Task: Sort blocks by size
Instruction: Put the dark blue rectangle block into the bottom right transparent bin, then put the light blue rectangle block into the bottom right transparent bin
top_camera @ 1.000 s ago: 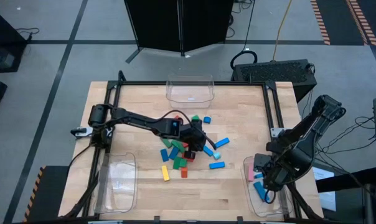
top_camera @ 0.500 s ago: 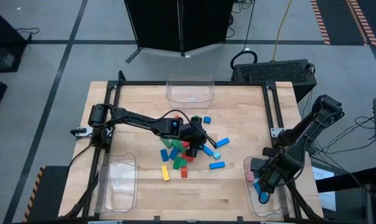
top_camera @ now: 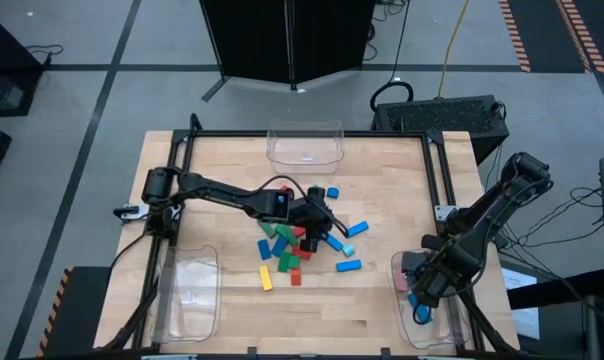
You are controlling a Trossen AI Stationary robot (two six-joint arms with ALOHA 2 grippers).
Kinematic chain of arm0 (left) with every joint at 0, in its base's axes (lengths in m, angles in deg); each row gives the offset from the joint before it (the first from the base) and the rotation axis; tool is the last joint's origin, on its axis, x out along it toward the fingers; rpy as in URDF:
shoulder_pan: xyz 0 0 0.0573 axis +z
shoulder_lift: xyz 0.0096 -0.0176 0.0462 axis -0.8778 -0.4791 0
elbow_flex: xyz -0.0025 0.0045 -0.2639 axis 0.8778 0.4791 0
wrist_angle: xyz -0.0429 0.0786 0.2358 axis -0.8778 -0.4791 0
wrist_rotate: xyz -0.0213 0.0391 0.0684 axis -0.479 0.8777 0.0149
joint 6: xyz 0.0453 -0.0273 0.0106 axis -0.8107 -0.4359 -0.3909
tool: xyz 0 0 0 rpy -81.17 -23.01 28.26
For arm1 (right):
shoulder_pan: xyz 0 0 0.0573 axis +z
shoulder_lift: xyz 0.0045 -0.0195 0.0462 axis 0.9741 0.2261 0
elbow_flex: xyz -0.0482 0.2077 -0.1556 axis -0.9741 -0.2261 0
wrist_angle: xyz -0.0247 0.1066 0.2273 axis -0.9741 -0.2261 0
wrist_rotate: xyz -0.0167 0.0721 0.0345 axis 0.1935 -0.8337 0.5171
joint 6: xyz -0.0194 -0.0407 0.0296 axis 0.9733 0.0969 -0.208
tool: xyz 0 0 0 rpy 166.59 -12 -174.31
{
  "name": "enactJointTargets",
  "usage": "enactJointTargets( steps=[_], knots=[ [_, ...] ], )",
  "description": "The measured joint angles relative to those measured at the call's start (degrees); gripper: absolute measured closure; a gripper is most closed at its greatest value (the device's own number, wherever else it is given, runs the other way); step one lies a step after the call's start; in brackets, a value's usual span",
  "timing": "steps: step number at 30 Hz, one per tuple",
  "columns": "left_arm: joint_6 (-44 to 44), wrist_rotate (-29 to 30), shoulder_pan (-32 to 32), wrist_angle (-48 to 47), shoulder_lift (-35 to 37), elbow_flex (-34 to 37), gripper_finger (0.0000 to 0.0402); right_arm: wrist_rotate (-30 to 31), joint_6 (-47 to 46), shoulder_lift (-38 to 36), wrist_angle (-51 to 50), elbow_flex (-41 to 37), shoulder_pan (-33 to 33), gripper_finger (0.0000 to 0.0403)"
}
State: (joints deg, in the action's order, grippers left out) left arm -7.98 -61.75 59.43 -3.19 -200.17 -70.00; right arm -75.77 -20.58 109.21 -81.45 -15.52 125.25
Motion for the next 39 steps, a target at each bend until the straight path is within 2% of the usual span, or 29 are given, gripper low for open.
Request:
enactJointTargets(
  steps=[4, 9, 16, 21, 25, 34, 39],
  knots=[
    [0.0, 0.0, 0.05, -0.2, 0.0, 0.0, 0.0223, 0.0, 0.13, -1.28, -1.71, 0.01, 0.0, 0.0262],
    [-0.04, -0.13, 0.05, -1.09, 0.0, 0.0, 0.0223, 1.59, -0.03, -3.07, -3.89, 0.02, 0.02, 0.0259],
    [-4.43, -0.8, 0.05, -4.99, -0.07, 0.02, 0.0223, 9.72, 2.64, -5.35, -3.98, 3.63, 0.62, 0.0268],
    [-5.42, -5.15, 0.05, -4.85, -0.63, 0.02, 0.0223, 17.69, 7.87, -5.39, -3.46, 8.78, 1.87, 0.0268],
    [-7.52, -5.24, 0.01, -4.72, -2.75, 0.02, 0.0223, 23.28, 10.52, -5.41, -2.57, 10.89, 2.09, 0.0268],
    [-10.15, -1.68, 0.05, -5.07, -5.44, 0.04, 0.0223, 31.12, 11.08, -5.39, -2.89, 11.02, 2.0, 0.0268],
    [-10.37, -1.33, 0.05, -4.93, -5.46, 0.04, 0.0223, 31.67, 11.08, -5.39, -2.88, 11.02, 1.95, 0.0268]
  ],
)
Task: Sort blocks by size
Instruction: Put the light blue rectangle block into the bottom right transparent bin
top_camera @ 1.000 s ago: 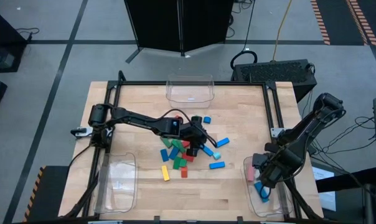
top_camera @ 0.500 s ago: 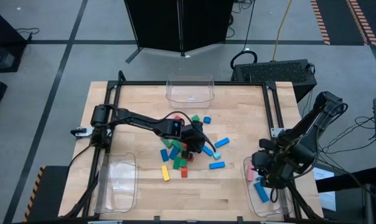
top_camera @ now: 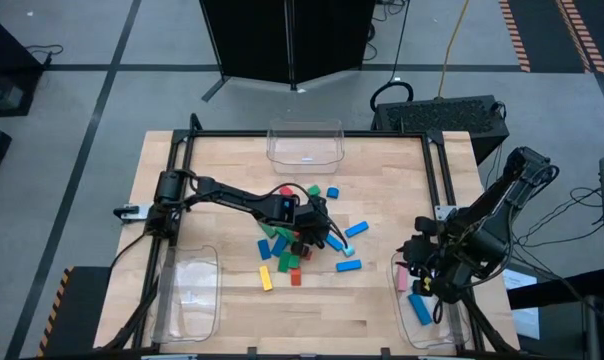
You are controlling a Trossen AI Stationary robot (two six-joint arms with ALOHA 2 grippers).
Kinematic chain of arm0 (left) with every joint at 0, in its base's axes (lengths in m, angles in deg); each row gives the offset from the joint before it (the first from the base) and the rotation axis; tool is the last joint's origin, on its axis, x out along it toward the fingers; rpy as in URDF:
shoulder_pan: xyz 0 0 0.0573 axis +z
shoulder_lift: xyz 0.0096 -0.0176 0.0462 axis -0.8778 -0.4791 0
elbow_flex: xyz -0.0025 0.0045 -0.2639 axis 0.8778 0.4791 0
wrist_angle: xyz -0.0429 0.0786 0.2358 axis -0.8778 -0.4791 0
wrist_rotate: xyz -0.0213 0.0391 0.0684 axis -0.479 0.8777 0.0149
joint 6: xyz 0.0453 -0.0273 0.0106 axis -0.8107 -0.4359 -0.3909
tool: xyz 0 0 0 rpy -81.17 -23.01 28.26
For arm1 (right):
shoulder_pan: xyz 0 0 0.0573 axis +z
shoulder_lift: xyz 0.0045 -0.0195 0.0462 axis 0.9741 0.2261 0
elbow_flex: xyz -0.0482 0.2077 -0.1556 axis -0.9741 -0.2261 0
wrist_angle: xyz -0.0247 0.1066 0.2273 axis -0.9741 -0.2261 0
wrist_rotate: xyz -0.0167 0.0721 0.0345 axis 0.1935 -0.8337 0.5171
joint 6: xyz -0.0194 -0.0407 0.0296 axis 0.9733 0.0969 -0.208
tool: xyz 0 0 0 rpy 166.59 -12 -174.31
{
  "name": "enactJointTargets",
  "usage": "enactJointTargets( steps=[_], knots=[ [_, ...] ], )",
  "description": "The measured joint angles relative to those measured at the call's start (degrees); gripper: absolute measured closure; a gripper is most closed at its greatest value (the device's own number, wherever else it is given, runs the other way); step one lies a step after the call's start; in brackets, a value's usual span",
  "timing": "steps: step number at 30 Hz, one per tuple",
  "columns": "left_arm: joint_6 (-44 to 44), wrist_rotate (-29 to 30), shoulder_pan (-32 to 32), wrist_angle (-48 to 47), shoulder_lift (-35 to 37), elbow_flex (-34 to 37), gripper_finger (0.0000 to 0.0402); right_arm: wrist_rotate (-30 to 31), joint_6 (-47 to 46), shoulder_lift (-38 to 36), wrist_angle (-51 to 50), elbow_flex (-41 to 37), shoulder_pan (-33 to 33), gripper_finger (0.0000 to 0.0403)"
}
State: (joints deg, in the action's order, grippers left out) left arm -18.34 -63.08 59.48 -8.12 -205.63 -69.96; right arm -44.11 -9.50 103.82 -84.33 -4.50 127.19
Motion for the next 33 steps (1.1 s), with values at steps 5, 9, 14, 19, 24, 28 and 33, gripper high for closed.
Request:
enactJointTargets(
  steps=[5, 9, 14, 19, 24, 28, 33],
  knots=[
    [-0.03, -3.07, 0.06, 1.21, -1.0, -0.04, 0.0223, 1.06, 0.04, 0.0, 0.17, 0.0, 0.0, 0.0268],
    [-0.03, -5.41, 0.04, 3.48, -3.07, -0.15, 0.0223, 1.38, 0.06, 0.0, 0.26, 0.0, 0.0, 0.0268],
    [-0.04, -6.39, 0.63, 5.8, -5.14, -0.17, 0.0223, 1.36, 0.24, 0.04, 0.58, 0.0, 0.0, 0.0268],
    [0.89, -9.03, 1.71, 5.4, -5.53, -0.22, 0.0223, 1.3, 0.43, 0.04, 0.65, 0.0, 0.0, 0.0268],
    [2.51, -9.3, 2.16, 5.2, -5.55, -0.22, 0.0228, 1.36, 0.45, 0.04, 0.65, 0.0, 0.0, 0.0268],
    [2.54, -9.27, 2.14, 4.98, -5.6, -0.2, 0.0259, 2.8, 0.36, 0.04, 0.67, 0.0, 0.0, 0.0268],
    [3.39, -8.75, 2.14, 4.84, -5.43, -0.15, 0.03, 6.21, -0.36, 0.01, 2.52, -2.24, -0.02, 0.0268]
  ],
)
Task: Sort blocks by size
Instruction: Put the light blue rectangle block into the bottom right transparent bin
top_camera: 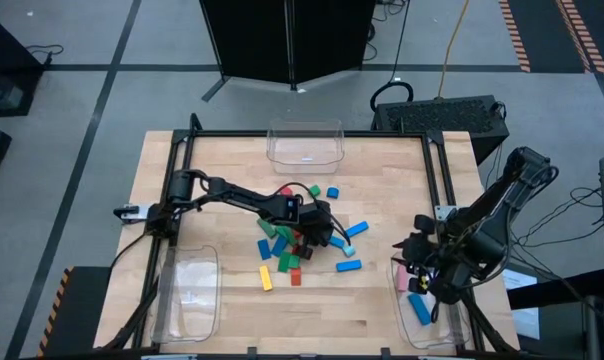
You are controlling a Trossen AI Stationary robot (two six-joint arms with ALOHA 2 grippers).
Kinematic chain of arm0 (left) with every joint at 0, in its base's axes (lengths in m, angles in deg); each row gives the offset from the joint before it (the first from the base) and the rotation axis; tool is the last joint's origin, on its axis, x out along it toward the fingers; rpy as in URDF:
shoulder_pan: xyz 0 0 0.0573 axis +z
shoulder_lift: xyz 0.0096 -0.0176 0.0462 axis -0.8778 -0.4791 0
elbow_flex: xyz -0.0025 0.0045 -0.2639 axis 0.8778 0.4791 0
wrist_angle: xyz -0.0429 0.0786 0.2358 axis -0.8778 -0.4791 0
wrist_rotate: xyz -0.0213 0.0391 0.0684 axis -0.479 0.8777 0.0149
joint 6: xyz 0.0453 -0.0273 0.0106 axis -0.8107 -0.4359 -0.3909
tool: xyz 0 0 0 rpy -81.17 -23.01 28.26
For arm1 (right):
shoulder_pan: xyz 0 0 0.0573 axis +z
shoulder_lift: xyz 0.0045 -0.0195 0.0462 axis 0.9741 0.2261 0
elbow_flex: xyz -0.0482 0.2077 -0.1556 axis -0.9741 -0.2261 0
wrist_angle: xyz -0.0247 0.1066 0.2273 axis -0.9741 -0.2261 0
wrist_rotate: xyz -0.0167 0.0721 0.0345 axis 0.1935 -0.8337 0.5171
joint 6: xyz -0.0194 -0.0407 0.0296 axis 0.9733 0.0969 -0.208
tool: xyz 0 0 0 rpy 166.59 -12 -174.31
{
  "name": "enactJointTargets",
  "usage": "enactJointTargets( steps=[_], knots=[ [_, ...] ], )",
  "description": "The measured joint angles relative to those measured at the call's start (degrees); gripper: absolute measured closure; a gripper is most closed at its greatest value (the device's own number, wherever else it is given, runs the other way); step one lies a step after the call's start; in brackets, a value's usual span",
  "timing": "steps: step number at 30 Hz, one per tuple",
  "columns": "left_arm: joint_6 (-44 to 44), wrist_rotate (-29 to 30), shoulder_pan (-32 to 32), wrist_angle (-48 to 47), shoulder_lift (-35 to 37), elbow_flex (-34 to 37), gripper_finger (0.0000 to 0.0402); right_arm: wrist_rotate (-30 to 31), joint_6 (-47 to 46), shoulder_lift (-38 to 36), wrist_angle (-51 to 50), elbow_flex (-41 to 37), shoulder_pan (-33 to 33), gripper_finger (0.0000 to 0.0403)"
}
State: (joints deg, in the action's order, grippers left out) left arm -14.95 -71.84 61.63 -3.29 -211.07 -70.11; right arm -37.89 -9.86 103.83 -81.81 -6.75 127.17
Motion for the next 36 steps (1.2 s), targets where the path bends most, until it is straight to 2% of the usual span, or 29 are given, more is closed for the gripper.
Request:
enactJointTargets(
  steps=[7, 11, 18, 20, 24, 31, 36],
  knots=[
    [1.56, 2.46, -0.09, -0.47, 0.97, 0.17, 0.0304, 2.98, 0.74, 0.03, 6.94, -7.63, -1.77, 0.0268],
    [2.94, 7.17, -0.05, -1.78, 2.58, 0.39, 0.0304, 3.61, 2.97, 0.03, 11.44, -10.11, -3.6, 0.0268],
    [2.91, 14.43, -1.52, -1.18, 6.1, 0.31, 0.0304, 15.47, 4.62, 0.03, 18.85, -10.3, -5.53, 0.0268],
    [2.91, 16.76, -2.31, -0.67, 7.0, 0.31, 0.0304, 16.98, 4.21, 0.03, 20.67, -10.3, -6.12, 0.0268],
    [2.25, 23.84, -4.44, 0.28, 8.66, 0.17, 0.0304, 17.61, 1.35, 0.23, 22.18, -10.3, -7.31, 0.0269],
    [-3.29, 40.44, -9.76, 0.59, 9.45, 0.16, 0.0304, 22.04, -5.07, 0.33, 24.81, -13.91, -9.83, 0.0289],
    [-5.24, 45.59, -12.25, 1.6, 9.92, 0.17, 0.0304, 21.56, -6.88, 0.34, 31.58, -18.27, -12.9, 0.0299]
  ],
)
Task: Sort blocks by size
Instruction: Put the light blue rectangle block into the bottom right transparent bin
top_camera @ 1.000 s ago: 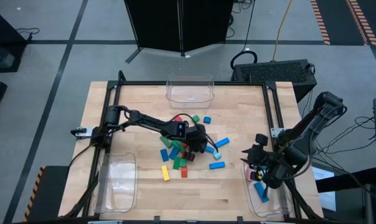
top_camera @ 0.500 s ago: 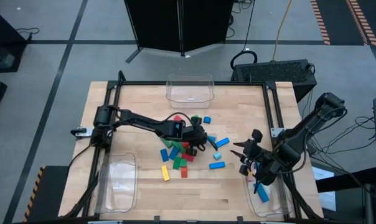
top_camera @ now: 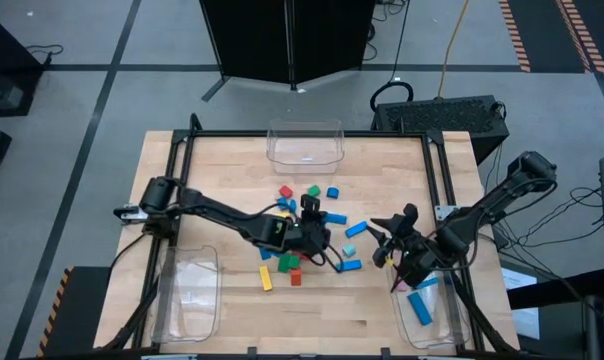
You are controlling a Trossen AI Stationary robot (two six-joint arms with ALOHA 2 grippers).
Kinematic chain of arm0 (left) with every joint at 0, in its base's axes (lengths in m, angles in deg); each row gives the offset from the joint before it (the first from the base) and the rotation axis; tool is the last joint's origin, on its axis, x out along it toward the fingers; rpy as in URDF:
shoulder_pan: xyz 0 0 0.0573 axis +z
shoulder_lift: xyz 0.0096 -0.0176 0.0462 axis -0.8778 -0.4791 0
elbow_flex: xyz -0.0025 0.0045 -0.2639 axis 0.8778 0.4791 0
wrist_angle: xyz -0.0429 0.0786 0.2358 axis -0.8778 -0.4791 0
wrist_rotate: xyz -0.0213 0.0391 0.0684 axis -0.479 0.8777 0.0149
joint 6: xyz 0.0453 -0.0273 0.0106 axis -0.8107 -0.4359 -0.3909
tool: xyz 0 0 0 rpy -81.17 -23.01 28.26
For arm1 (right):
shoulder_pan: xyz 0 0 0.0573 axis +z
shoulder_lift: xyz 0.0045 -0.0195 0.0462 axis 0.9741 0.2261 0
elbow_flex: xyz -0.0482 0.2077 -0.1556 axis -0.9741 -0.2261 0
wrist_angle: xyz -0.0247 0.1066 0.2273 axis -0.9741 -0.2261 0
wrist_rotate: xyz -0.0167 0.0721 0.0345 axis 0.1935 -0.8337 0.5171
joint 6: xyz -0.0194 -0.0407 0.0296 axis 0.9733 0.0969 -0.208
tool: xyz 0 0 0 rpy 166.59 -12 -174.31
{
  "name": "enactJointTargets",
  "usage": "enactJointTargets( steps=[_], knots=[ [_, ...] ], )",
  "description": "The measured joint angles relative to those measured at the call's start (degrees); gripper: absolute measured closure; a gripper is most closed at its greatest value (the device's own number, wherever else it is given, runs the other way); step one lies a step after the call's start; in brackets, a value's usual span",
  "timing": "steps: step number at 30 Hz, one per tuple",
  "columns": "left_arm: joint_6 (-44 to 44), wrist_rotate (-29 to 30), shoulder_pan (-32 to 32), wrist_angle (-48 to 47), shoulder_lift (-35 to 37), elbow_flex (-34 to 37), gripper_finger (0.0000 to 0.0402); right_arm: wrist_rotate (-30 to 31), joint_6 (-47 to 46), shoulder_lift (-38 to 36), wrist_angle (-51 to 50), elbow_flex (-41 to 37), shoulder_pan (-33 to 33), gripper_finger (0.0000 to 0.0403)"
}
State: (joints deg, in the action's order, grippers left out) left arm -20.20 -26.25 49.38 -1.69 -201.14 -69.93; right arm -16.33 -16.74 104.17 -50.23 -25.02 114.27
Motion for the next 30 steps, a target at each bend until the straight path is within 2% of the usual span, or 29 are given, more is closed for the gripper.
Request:
enactJointTargets(
  steps=[6, 11, 17, 22, 26, 30],
  knots=[
    [-2.82, 0.86, -1.25, 4.51, 0.62, -0.02, 0.0304, -5.86, 10.17, -0.39, 17.81, -4.83, -3.99, 0.0296],
    [-6.49, 1.91, -1.81, 8.09, 0.65, -0.02, 0.0304, -13.7, 19.19, -1.72, 32.15, -8.91, -8.34, 0.0283],
    [-8.13, 3.33, -2.56, 8.95, 0.65, -0.02, 0.0304, -16.76, 20.84, -6.12, 37.06, -13.15, -12.4, 0.0254],
    [-9.02, 3.34, -3.16, 11.16, 0.65, -0.02, 0.0304, -23.41, 22.8, -7.85, 46.43, -16.96, -14.55, 0.0236],
    [-10.48, 3.4, -3.25, 13.34, 0.65, -0.02, 0.0304, -27.18, 23.54, -7.8, 53.84, -19.69, -15.68, 0.0236],
    [-11.49, 3.44, -3.25, 13.76, 0.65, -0.02, 0.0304, -28.18, 23.89, -7.8, 54.93, -20.55, -16.04, 0.0259]
  ],
)
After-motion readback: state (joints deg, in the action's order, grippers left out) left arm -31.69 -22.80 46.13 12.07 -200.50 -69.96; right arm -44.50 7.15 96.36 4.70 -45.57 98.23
